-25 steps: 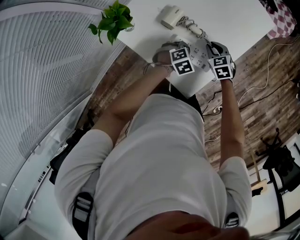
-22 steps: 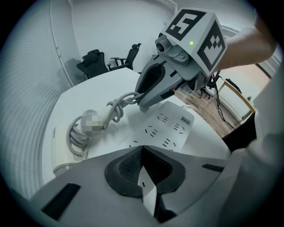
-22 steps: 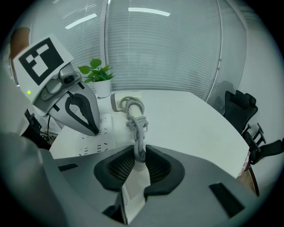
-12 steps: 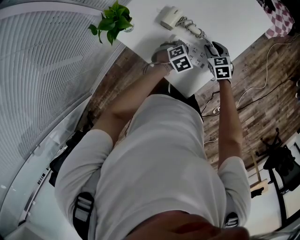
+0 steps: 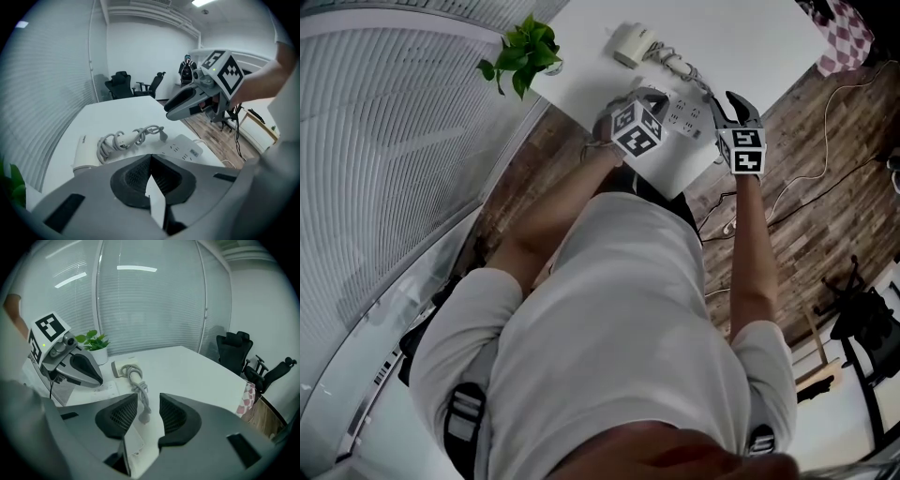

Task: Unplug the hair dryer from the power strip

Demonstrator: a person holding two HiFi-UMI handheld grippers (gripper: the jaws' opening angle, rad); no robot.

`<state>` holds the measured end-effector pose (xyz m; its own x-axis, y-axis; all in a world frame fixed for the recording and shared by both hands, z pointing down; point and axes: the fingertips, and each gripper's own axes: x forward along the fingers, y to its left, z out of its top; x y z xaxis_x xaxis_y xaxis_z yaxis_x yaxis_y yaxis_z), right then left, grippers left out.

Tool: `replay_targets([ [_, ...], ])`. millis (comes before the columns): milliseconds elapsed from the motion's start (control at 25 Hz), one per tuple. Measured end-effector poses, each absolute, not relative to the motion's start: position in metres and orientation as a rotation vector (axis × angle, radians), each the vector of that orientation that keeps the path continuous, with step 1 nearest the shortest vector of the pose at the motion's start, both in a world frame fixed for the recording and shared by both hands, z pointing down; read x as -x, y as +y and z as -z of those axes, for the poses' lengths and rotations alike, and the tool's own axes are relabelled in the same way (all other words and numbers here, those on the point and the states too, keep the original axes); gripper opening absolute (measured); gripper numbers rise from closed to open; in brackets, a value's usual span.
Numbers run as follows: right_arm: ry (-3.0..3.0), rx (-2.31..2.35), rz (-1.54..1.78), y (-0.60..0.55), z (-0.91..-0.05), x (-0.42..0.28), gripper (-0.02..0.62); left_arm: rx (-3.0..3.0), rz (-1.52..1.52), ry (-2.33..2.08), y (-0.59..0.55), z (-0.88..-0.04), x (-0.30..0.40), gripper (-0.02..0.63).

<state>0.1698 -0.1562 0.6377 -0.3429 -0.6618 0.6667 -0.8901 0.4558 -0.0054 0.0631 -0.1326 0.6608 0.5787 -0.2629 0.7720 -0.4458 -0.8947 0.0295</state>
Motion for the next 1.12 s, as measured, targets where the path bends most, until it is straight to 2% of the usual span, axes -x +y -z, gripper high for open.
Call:
replay_targets([
  [640,-2.255,-1.557,-0.482,-0.114,-0.501,-0.160,0.144,-2.752,-0.769,-0.741,-0.124,-0.519,-0.067,0.029],
  [1120,-2.384,-1.617,-0.359,-0.073,-0.394,-0.120,0.121,-2.866,-0.391,-0.771,-0.100,-0.399,-0.065,0.029],
])
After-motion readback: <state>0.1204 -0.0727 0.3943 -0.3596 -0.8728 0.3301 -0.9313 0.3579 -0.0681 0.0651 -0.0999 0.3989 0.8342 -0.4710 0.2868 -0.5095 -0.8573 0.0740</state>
